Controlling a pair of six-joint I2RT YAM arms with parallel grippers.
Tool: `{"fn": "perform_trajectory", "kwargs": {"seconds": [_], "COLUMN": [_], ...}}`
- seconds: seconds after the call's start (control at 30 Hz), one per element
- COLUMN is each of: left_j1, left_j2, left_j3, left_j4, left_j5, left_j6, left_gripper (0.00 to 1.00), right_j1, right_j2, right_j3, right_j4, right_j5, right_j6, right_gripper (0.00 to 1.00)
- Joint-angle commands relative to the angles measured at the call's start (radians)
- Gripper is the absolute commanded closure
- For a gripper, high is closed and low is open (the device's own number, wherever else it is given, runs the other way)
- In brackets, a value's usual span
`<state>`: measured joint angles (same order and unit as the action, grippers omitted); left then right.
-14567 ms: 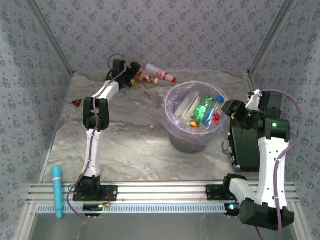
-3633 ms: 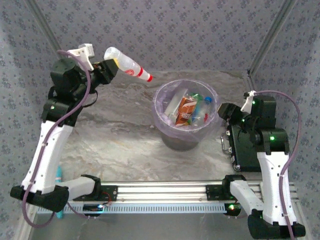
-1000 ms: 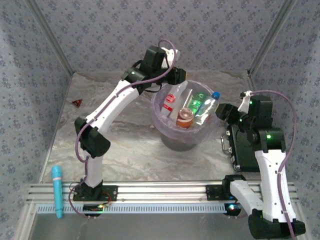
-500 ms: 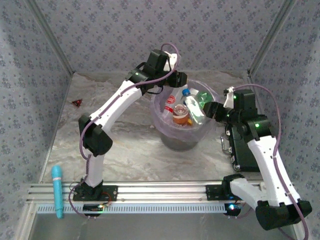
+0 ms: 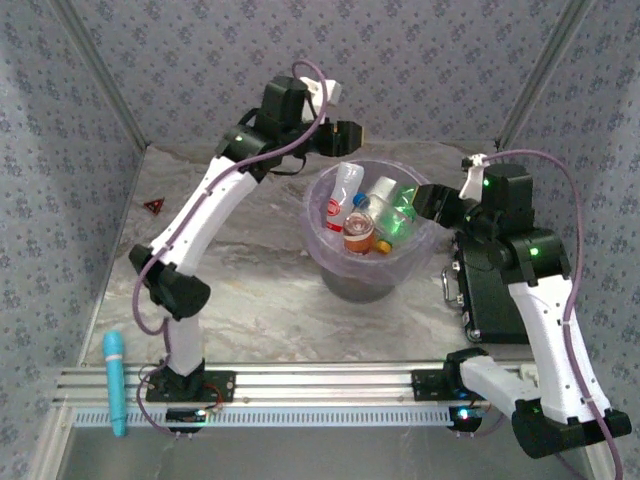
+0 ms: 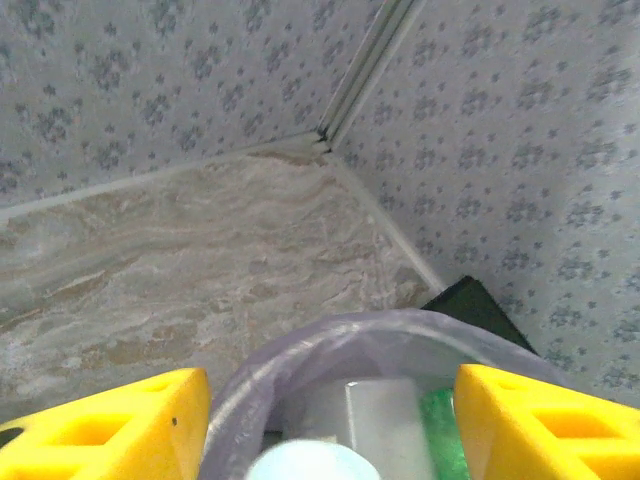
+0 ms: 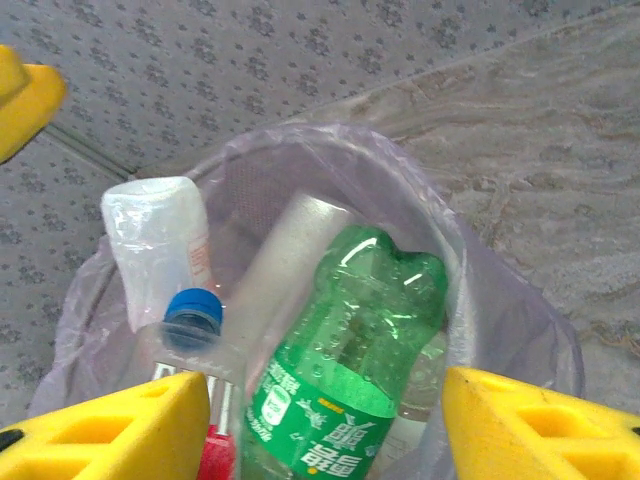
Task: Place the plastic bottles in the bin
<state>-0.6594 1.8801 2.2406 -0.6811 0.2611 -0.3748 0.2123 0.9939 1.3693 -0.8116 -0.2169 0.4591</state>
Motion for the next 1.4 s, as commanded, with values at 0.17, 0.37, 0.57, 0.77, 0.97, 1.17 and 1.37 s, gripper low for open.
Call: {"fn": "perform_trajectory", "kwargs": {"seconds": [0.17, 0.37, 0.57, 0.77, 0.97, 1.17, 1.37], "left_j1": [-0.027, -0.059, -0.058, -0.031, 0.010, 0.030, 0.032], "left_j2": [-0.313, -0.424, -0.436, -0.405, -0.369, -0.310, -0.273], "left_j3": [-0.361, -0.506, -0.569, -0.584, -0.595, -0.579, -0.570], "left_j4": [0.031, -0.055, -0.022, -0.011, -0.003, 0.074, 0.065], "left_j5": [0.040, 0.016, -0.020, -0.012, -0.004, 0.016, 0.005], "left_j6": [0.041, 0.083, 0.060, 0.020, -0.007, -0.027, -0.023], "left_gripper": [0.43, 0.40, 0.38, 0.38, 0.39, 0.43, 0.44], "right_j1": [0.109, 0.176, 0.211, 0.231, 0.229, 0.244, 0.296], "right_j2": [-0.027, 0.021, 0.094, 0.137, 0.147, 0.138, 0.187], "right_j3": [0.010, -0.004, -0.016, -0.017, 0.034, 0.130, 0.109], "right_j4": [-0.013, 0.012, 0.045, 0.047, 0.008, -0.028, -0.013], "right_j5": [-0.019, 0.010, 0.034, 0.043, 0.062, 0.073, 0.073], "right_j6": [0.047, 0.053, 0.048, 0.035, 0.006, -0.020, -0.020], "right_gripper": [0.37, 0.37, 0.38, 0.38, 0.38, 0.38, 0.39]}}
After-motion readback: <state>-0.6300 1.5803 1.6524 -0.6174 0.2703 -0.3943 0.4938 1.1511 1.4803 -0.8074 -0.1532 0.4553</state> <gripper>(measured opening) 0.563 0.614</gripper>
